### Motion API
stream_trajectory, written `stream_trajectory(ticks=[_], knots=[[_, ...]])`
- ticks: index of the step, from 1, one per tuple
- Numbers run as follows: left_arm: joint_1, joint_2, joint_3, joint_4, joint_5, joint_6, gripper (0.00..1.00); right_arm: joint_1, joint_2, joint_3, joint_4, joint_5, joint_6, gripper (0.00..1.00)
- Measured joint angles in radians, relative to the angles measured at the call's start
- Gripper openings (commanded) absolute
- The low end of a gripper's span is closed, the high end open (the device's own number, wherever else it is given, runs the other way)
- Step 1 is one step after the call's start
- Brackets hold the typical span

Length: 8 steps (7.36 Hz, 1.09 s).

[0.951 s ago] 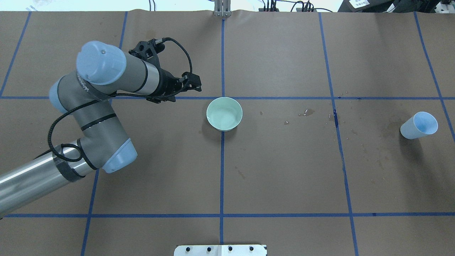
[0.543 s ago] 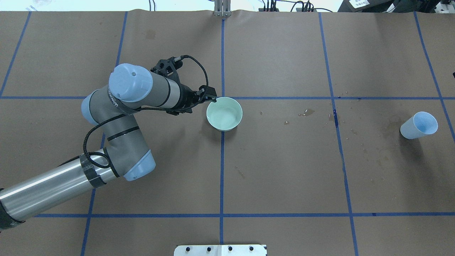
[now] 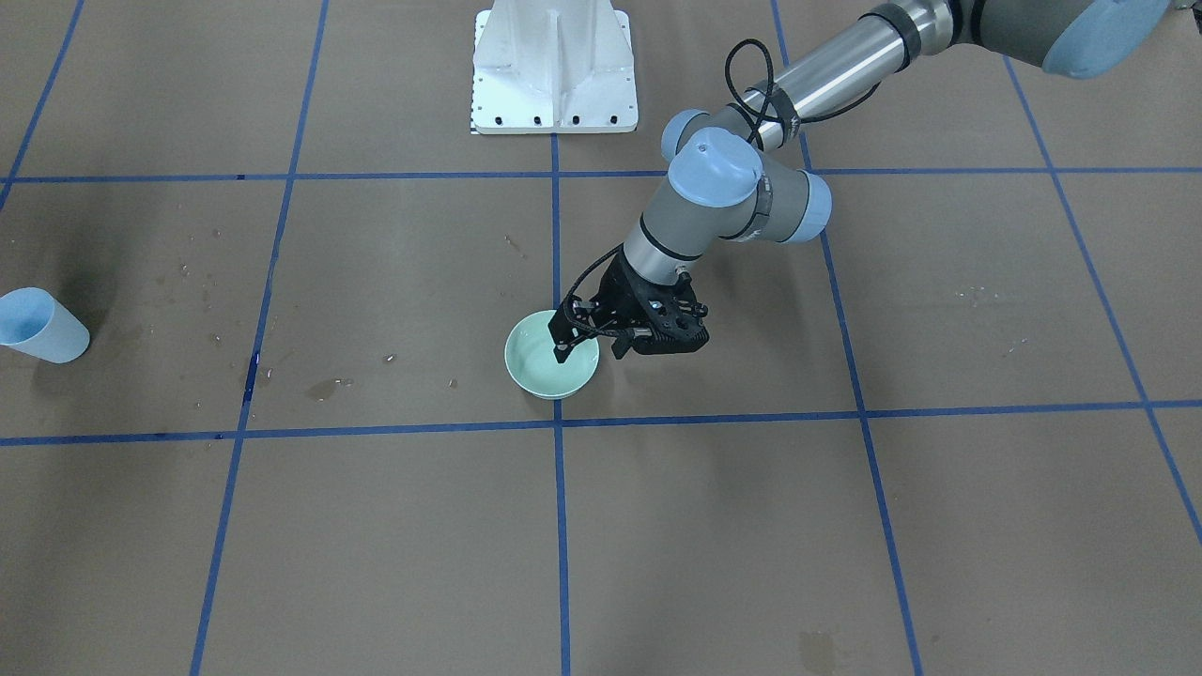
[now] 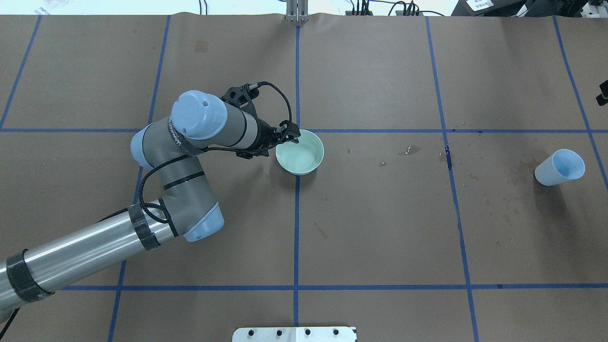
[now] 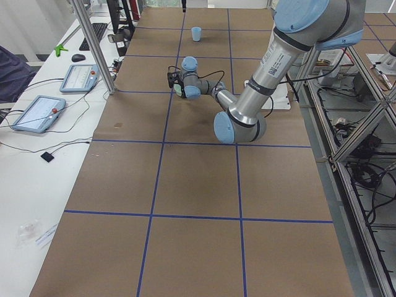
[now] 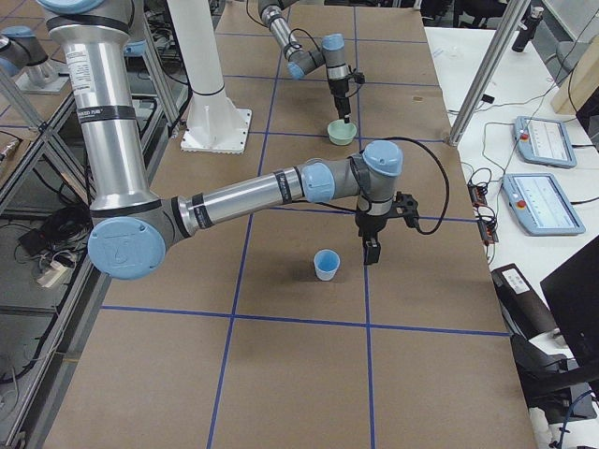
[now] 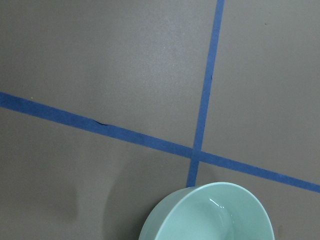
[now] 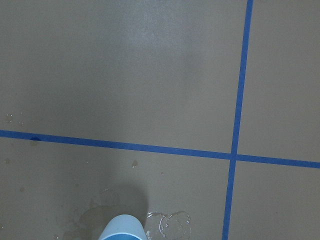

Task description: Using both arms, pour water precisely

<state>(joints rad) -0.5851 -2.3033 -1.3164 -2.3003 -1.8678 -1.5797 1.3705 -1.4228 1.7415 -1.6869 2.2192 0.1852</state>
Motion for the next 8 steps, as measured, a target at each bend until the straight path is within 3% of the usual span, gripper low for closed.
stream_trajectory(ticks=[3, 8], knots=[[0.002, -0.004, 0.016, 0.021, -0.005, 0.008, 0.67, -0.001, 0.009, -0.006, -0.001, 0.006, 0.007, 0.99], [0.005, -0.023, 0.014, 0.104, -0.021, 0.012, 0.27, -0.001, 0.013, -0.015, 0.001, 0.007, 0.009, 0.99]])
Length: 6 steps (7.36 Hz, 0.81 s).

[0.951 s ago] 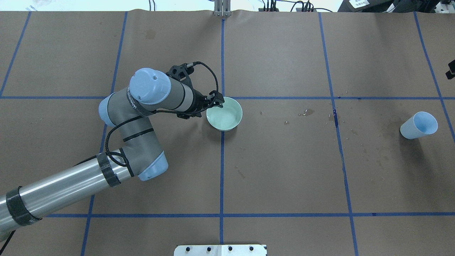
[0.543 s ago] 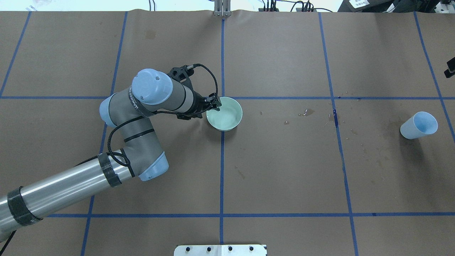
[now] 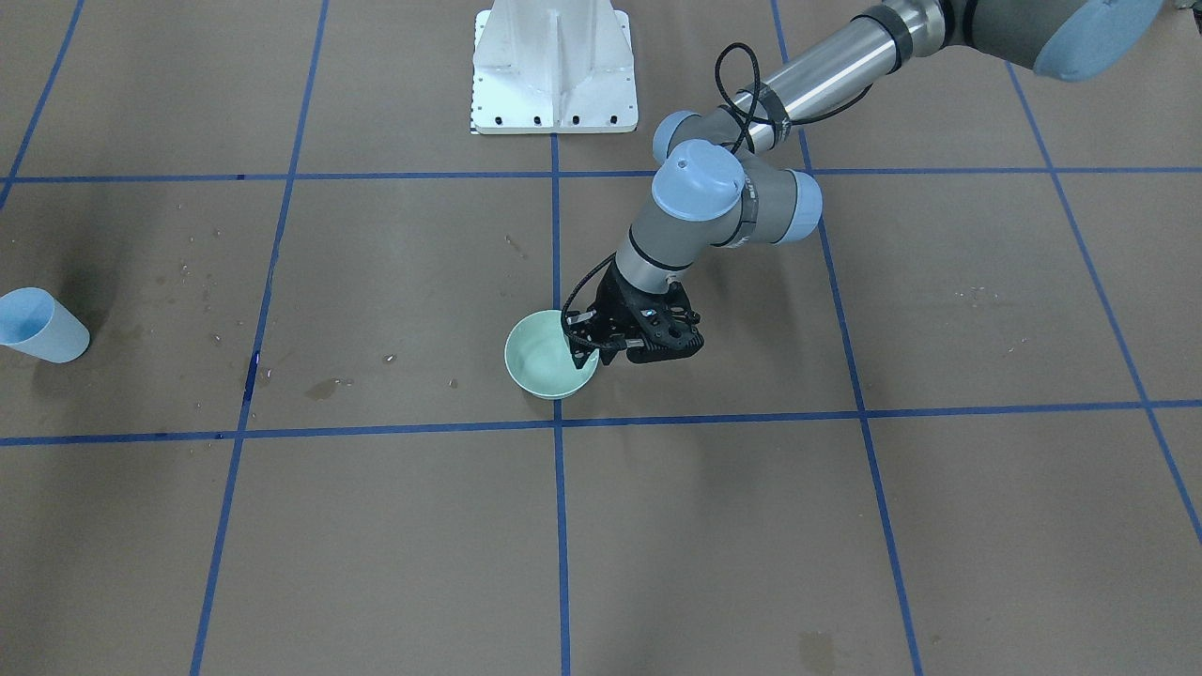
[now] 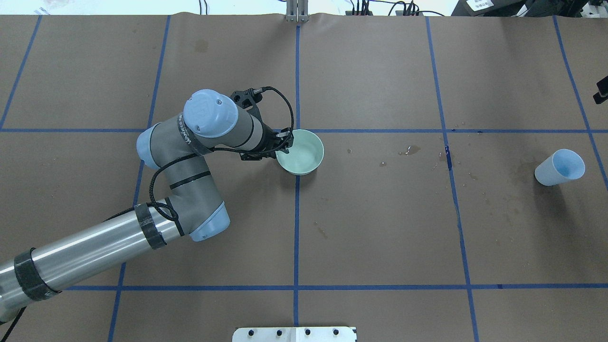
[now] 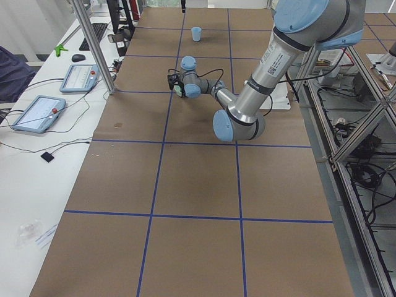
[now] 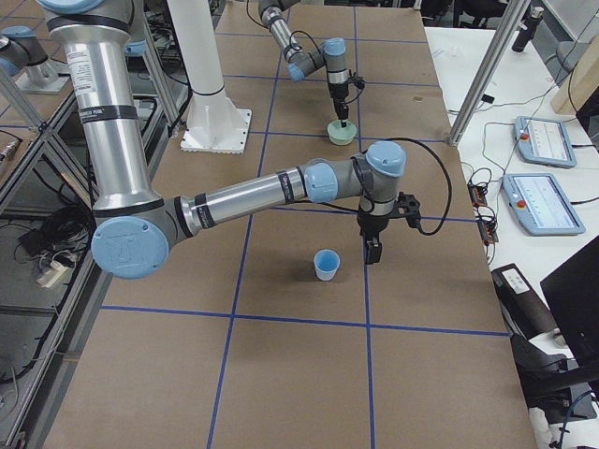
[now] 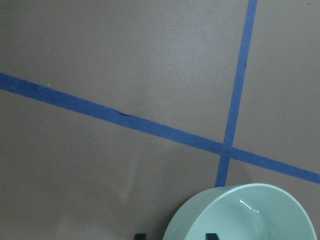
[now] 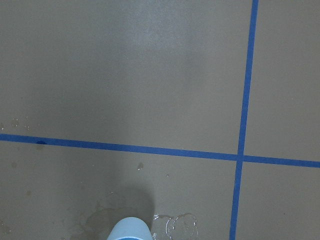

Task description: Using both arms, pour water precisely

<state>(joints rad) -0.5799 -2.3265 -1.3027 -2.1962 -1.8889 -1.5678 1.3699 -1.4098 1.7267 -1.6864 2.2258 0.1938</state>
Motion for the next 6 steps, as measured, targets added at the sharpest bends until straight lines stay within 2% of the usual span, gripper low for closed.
stream_trajectory(ticks=[2, 3, 6], knots=[[0.0, -0.018, -0.005, 0.038, -0.002, 0.0, 0.06, 0.0, 0.0, -0.002, 0.001, -0.001, 0.0, 0.99], [0.0, -0.028, -0.009, 0.055, -0.002, 0.0, 0.0, 0.0, 0.0, -0.003, 0.001, -0.001, 0.0, 0.99], [0.0, -0.034, -0.012, 0.068, -0.002, -0.001, 0.0, 0.0, -0.001, -0.007, 0.002, -0.002, 0.001, 0.99]])
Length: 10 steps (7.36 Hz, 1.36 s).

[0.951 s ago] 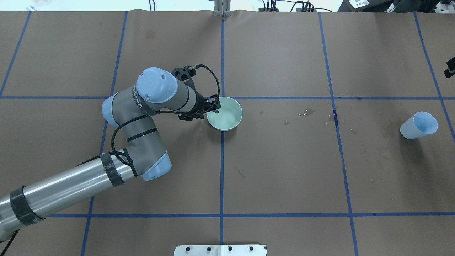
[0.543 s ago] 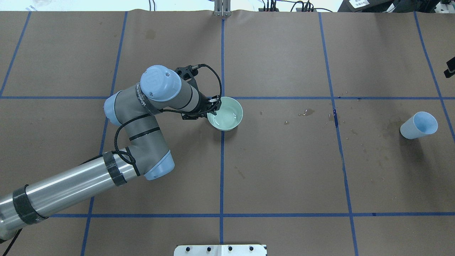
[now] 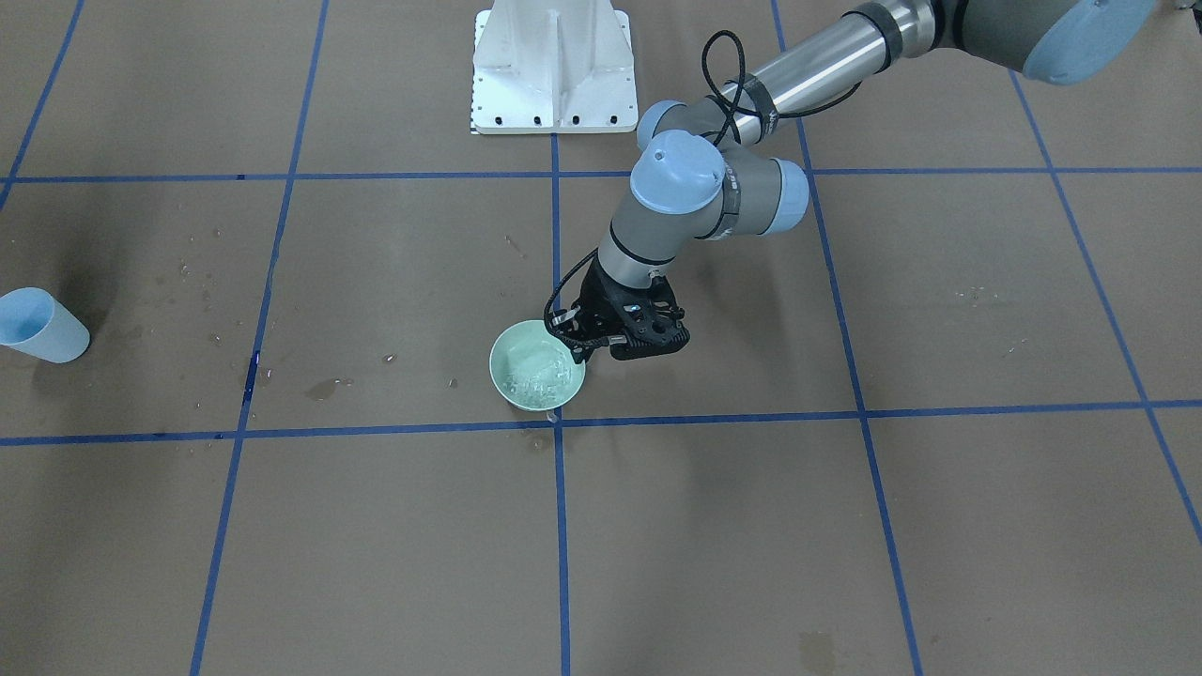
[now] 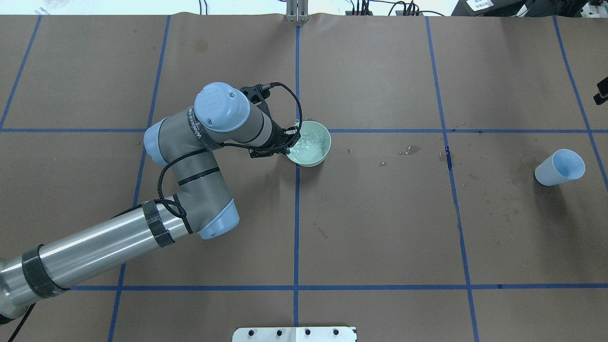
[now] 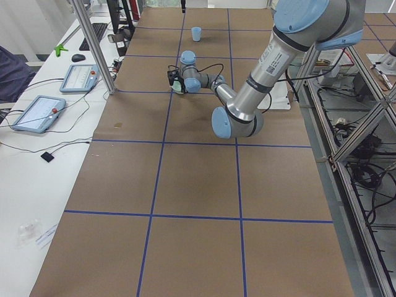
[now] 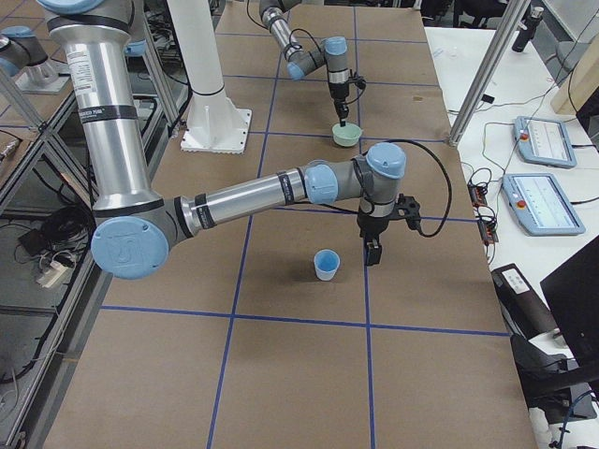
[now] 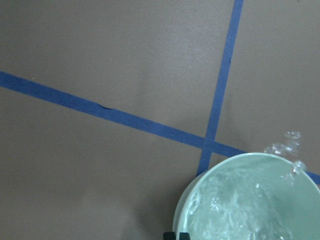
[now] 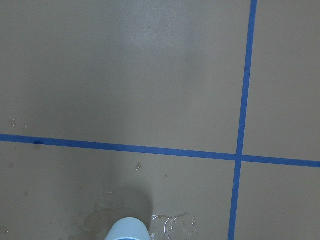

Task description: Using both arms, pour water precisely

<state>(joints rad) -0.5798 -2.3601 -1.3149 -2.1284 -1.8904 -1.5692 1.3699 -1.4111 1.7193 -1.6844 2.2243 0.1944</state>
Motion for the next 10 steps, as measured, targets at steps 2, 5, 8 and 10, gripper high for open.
stream_trajectory(ticks=[2, 5, 8, 10], knots=[[-0.001, 0.0, -0.019, 0.017, 0.0, 0.0, 0.0, 0.0, 0.0, -0.001, 0.001, 0.0, 0.0, 0.99], [-0.007, 0.0, -0.151, 0.202, 0.002, 0.041, 0.0, 0.0, -0.002, 0.001, 0.0, 0.001, 0.0, 0.99], [-0.042, 0.05, -0.295, 0.316, 0.001, 0.13, 0.0, 0.0, -0.003, 0.002, 0.001, 0.002, 0.0, 0.99], [-0.086, 0.169, -0.41, 0.351, -0.004, 0.218, 0.0, 0.0, -0.003, 0.004, 0.002, 0.001, 0.001, 0.99]])
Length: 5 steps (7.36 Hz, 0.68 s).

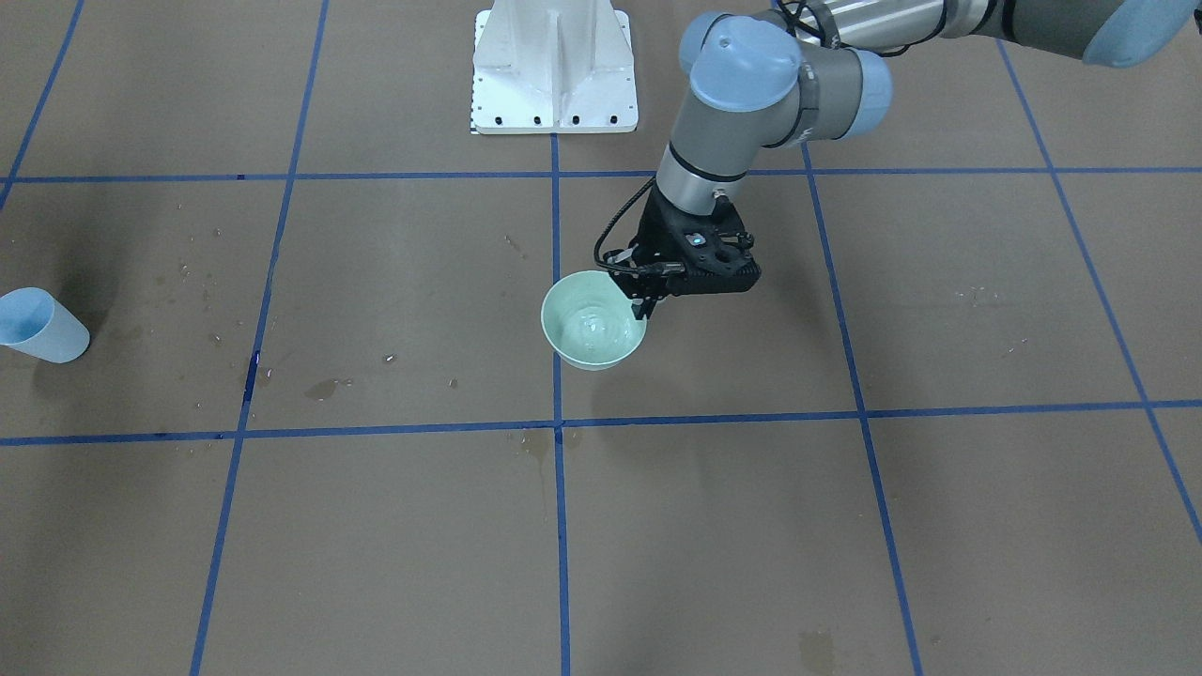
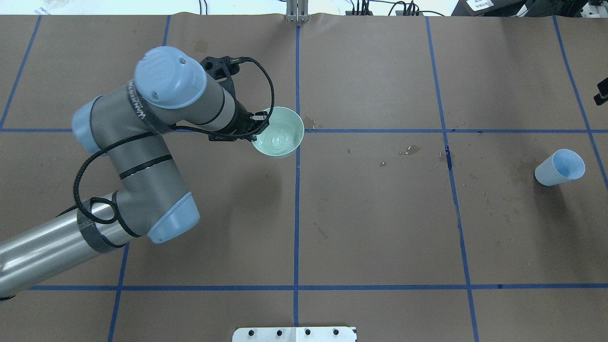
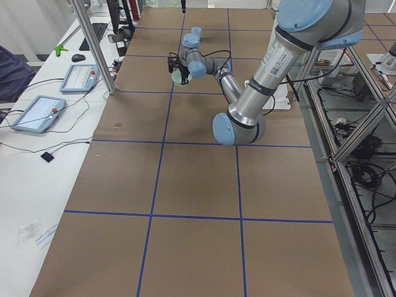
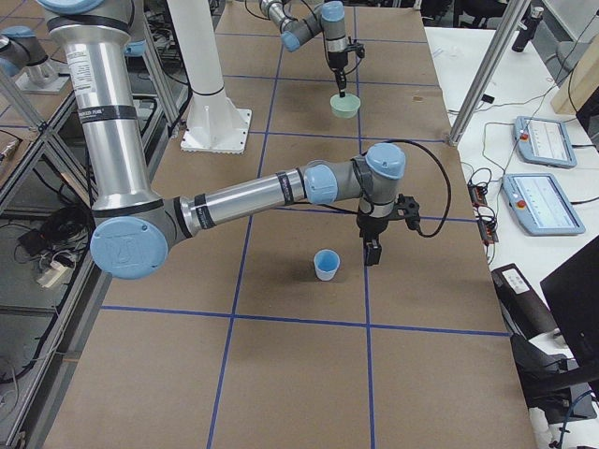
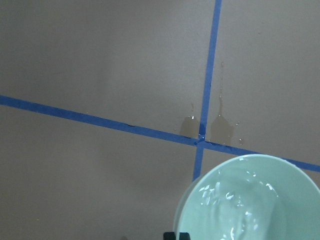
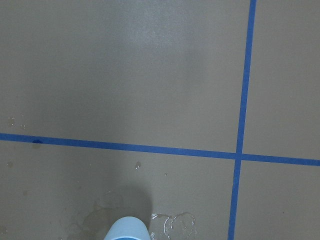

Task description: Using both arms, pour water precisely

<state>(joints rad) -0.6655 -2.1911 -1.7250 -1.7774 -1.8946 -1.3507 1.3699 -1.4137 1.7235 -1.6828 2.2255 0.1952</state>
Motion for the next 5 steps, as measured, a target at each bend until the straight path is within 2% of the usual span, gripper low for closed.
stream_trajectory(ticks=[3, 5], knots=[[-0.117, 0.229, -0.106, -0.023, -0.045, 0.169, 0.0, 0.0, 0.002, -0.002, 0.003, -0.002, 0.004, 0.99], [-0.199, 0.397, -0.105, -0.17, -0.095, 0.266, 0.0, 0.0, 0.002, 0.002, 0.007, -0.003, 0.016, 0.99]])
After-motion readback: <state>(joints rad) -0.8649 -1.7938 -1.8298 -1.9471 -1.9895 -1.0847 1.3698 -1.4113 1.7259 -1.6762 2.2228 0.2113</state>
